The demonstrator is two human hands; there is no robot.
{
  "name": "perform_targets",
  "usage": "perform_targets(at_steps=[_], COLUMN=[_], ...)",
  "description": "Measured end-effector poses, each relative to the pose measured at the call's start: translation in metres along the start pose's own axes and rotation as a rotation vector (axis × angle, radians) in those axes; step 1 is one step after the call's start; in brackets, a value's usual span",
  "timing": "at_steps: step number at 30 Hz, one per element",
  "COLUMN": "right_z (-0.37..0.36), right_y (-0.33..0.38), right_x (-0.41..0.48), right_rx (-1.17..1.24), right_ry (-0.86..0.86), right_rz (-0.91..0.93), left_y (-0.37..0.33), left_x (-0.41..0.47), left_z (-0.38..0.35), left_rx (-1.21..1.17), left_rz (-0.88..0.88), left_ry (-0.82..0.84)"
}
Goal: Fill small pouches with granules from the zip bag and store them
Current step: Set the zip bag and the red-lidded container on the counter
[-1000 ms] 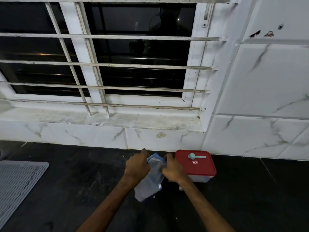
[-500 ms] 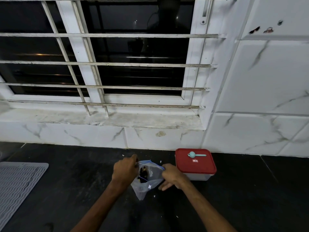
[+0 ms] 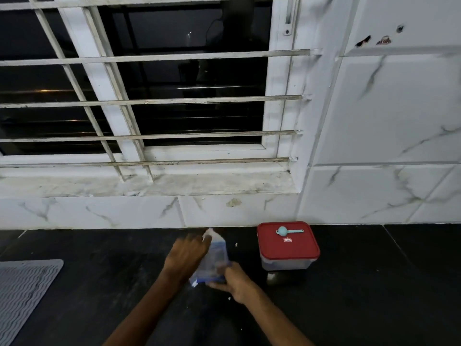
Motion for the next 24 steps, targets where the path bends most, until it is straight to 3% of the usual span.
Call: perform_targets(at_steps=[3,5,7,9,14,17,24], right_z=[0.008,0.022,0.038,0.058,0.122,0.158,0.187], right_y=[-0.026,-0.028,-0.015,0.012,0.114,0.139,0.127], right_x=[-0.003,-0.011,-0.021,-0.028,-0.026,-0.013,0.014], right_rx=[-0.158,-0.324,-0.564,-0.746,-1.011,-1.212,-1.605], right_ry=[0.03,0.063,0.086,0.026,-0.446,-0.55,-0.441], right_rz=[-0.218,-0.23,-0.106,0.127,0.622,0.646,0.559], left_y=[-0.021,-0.033,-0.036,-0.036,-0.039,-0.043,-0.059], left_x=[-0.023,-0.03,-0.029,-0.02,0.02,0.04,0.054], left_z=[-0.045,-0.063,-0.065,-0.051,-0.022,-0.02,-0.03], left_rx=[0.038,0.01,-0.05,-0.08,-0.261,-0.236,-0.297], left_rz=[-0.057,-0.075,-0.049,0.032,0.185,0.208,0.215], left_ry=[0.088,0.125,0.191,0.142,0.121,0.183,0.279])
Point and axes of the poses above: each hand's wrist, its own x-axis towards the middle knuckle, its own z-axis out of the back of the hand, y = z × x, the point moved 3 cm from there along x, towards the middle knuckle
